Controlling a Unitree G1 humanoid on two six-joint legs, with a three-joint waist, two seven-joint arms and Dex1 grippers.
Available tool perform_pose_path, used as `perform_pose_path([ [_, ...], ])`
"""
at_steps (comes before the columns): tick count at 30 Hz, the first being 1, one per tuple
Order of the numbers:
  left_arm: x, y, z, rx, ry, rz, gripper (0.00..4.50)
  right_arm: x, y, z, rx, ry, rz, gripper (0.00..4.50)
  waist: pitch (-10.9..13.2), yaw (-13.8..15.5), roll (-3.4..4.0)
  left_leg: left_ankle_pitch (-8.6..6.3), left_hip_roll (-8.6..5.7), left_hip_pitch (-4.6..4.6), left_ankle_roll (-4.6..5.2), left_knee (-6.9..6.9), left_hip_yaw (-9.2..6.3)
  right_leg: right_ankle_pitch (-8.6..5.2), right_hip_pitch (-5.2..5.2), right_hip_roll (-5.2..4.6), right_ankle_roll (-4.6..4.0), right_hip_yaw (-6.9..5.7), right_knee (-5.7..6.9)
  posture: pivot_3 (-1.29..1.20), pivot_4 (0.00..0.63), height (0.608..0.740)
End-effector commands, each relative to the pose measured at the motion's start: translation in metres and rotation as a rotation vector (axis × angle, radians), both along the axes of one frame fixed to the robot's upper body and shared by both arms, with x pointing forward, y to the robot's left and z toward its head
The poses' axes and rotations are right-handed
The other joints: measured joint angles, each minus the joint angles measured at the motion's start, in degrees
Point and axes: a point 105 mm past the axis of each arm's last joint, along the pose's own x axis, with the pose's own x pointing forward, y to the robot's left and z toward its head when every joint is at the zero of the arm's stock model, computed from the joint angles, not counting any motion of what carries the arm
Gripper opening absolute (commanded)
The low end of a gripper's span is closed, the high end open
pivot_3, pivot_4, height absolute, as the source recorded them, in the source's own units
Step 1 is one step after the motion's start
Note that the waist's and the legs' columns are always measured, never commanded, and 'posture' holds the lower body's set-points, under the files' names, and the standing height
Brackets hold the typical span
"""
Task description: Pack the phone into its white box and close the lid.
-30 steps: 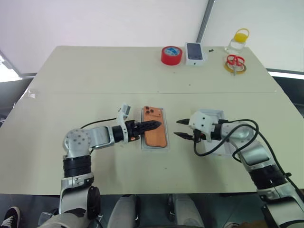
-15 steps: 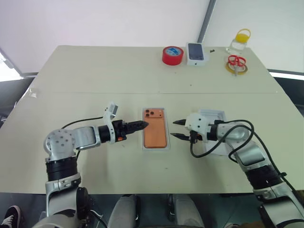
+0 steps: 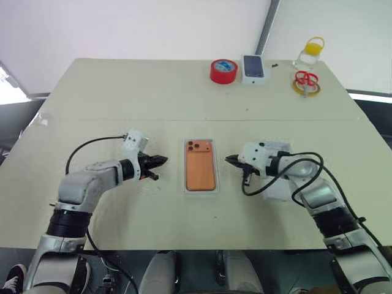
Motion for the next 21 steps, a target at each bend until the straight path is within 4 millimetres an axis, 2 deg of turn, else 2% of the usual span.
perform_pose_path([
  [1, 0.003, -0.025, -0.005, 0.085, -0.067, -0.143, 0.02, 0.001, 0.011, 0.002, -0.003, -0.033, 0.028, 0.0, 0.0, 0.09, 0.0, 0.0, -0.01, -0.01, 0.01, 0.0, 0.0, 0.0, 0.0, 0.0, 0.0, 0.0, 0.0, 0.0, 0.15, 0.74],
  [5, -0.003, -0.061, -0.011, 0.038, -0.035, -0.276, 0.02, 0.001, 0.01, 0.005, 0.001, -0.04, 0.029, 0.0, -0.01, 0.04, 0.01, -0.03, -0.02, -0.02, 0.08, 0.04, -0.01, 0.0, 0.02, -0.02, 0.02, -0.01, 0.0, 0.0, 0.15, 0.74],
  [8, 0.0, -0.075, -0.011, 0.018, -0.038, -0.317, 0.02, 0.002, 0.002, 0.007, -0.017, -0.045, 0.023, 0.0, -0.01, 0.05, 0.01, -0.04, -0.04, -0.03, 0.12, 0.07, -0.01, 0.01, 0.03, -0.02, 0.03, -0.01, 0.01, 0.0, 0.15, 0.74],
  [12, 0.0, -0.102, 0.001, -0.048, -0.042, -0.404, 0.02, 0.004, -0.017, 0.013, -0.049, -0.053, -0.008, 0.0, 0.0, 0.21, 0.01, -0.04, -0.06, -0.03, 0.14, 0.1, -0.02, 0.01, 0.06, -0.02, 0.05, -0.03, 0.01, 0.0, 0.15, 0.74],
  [15, 0.001, -0.12, 0.003, -0.048, -0.059, -0.445, 0.02, 0.003, -0.031, 0.014, -0.078, -0.052, -0.028, 0.0, 0.0, 0.11, 0.0, -0.08, -0.09, -0.07, 0.21, 0.14, -0.02, 0.04, 0.08, -0.04, 0.11, -0.03, -0.03, 0.0, 0.15, 0.74],
  [18, -0.005, -0.147, 0.007, -0.089, -0.071, -0.504, 0.02, 0.001, -0.051, 0.015, -0.101, -0.048, -0.069, 0.0, 0.01, 0.08, 0.0, -0.09, -0.1, -0.07, 0.23, 0.14, -0.01, 0.09, 0.08, -0.04, 0.21, -0.03, -0.03, 0.0, 0.15, 0.74],
  [21, -0.005, -0.154, 0.003, -0.069, -0.084, -0.513, 0.02, -0.004, -0.059, 0.012, -0.116, -0.038, -0.081, 0.0, 0.01, -0.04, -0.01, -0.1, -0.08, -0.08, 0.24, 0.14, -0.01, 0.1, 0.08, -0.03, 0.24, -0.03, -0.03, 0.0, 0.15, 0.74],
])
